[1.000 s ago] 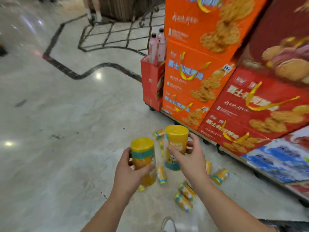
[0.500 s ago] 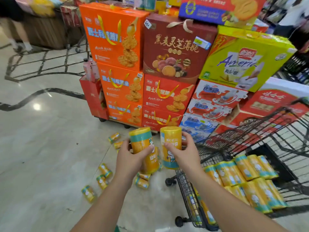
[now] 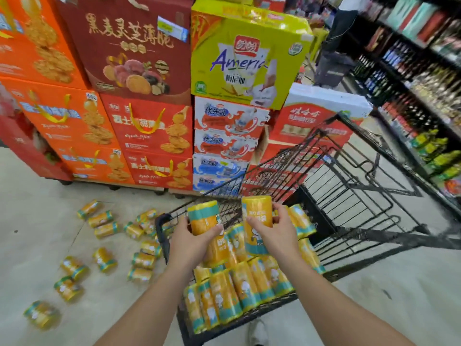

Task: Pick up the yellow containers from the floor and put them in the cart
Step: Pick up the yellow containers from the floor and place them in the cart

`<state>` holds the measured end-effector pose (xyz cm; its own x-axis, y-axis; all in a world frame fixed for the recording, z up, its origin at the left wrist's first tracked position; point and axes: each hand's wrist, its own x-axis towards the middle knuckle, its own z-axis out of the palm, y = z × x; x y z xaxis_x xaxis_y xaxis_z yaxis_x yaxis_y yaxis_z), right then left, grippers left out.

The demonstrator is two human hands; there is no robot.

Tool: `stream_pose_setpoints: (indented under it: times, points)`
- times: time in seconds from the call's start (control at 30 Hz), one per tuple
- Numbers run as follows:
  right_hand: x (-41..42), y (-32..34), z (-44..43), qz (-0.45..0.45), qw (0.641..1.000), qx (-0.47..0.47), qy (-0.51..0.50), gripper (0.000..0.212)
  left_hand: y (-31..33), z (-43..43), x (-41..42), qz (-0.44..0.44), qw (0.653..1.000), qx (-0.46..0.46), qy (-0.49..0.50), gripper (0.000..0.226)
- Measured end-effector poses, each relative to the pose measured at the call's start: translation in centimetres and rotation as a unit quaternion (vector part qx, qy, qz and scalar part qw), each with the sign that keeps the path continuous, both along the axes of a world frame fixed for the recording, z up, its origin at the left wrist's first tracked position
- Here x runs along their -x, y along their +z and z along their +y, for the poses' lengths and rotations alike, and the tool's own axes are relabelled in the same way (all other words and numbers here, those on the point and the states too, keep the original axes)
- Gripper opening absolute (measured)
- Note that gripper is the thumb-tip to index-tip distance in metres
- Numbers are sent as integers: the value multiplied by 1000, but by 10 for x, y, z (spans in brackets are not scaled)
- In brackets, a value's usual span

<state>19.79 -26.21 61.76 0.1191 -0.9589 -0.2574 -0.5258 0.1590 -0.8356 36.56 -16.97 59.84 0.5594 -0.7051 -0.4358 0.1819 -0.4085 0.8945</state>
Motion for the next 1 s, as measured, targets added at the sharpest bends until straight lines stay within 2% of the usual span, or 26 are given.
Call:
stream_pose_setpoints:
  times: [0.07,0.13,0.27,0.33,0.4,0.53,0.57,0.67,0.73,0.83,1.0]
  points:
    - [37,-25,-42,43,999,-13,14,63,-24,-33,36,-5,1000,-31,0,47]
    - [74,-49,-78,98,995,-23,27,76,-47,-64,72,-5,998,-69,-2,48]
    - [143,-91,-131,206,975,-64,50,94,-84,-111,142,10,988,-154,-11,71]
    - [171,-107,-148,257,960,-96,62,94,-97,-131,172,9,981,-190,-25,84]
    - [194,-122,-161,287,948,-120,74,85,-102,-147,199,0,976,-214,-46,76]
    - [227,-143,-177,307,935,-158,83,77,-111,-170,242,-2,965,-253,-72,50]
    - [232,-147,-180,308,933,-166,80,76,-114,-173,252,-5,962,-260,-87,52]
    - [241,-156,-190,315,930,-177,72,73,-134,-181,280,-32,949,-288,-120,77]
    - [245,-159,-195,326,924,-178,89,70,-138,-188,292,-42,950,-284,-123,65]
    - [252,-164,-203,329,919,-192,98,52,-136,-203,304,-37,951,-271,-143,44]
    - [253,-160,-200,312,922,-202,109,57,-131,-205,310,-23,955,-257,-149,31]
